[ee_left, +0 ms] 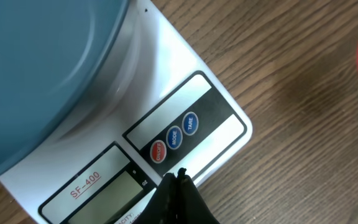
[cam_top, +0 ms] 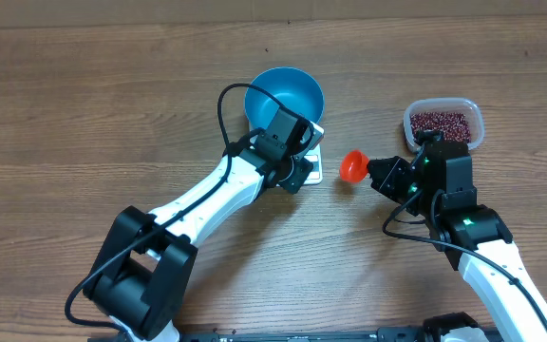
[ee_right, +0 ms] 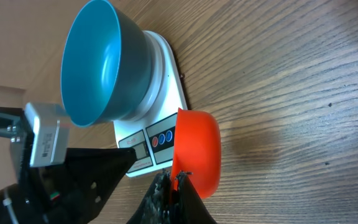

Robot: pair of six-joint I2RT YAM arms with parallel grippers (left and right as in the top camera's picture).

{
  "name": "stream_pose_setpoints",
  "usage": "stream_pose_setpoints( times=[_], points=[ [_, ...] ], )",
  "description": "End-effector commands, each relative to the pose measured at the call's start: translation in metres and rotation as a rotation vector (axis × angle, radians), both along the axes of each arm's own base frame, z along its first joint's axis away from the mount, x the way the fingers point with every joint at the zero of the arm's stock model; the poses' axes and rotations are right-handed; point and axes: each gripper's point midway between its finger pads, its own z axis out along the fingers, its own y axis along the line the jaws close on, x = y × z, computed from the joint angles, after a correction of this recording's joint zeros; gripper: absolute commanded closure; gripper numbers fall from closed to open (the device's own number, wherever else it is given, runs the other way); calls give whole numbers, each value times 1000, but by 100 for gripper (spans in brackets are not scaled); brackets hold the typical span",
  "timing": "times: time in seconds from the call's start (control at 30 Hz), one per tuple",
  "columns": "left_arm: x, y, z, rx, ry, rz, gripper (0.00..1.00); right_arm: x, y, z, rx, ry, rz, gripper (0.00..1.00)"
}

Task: Scoop item into bowl and weigh 150g on scale
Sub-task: 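Move the left gripper down to the scale's buttons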

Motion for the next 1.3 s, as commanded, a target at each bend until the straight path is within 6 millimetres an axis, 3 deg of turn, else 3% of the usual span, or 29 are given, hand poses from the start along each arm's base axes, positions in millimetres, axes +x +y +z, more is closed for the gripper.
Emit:
stream_pose_setpoints(
  times=[0.0,0.2,0.87,1.27],
  points=[
    [-8,-2,-26,25,55,-20,96,6,-2,10,-6,-35,-5,96],
    [-7,-10,-26,14,35,-36,96,6,-2,10,-6,-35,-5,96],
    [7,8,-30,85,-11,86,96,6,0,11,-1,-34,0,96],
    [9,6,-35,73,-25,85,96,6,0,11,-1,-34,0,96]
  ],
)
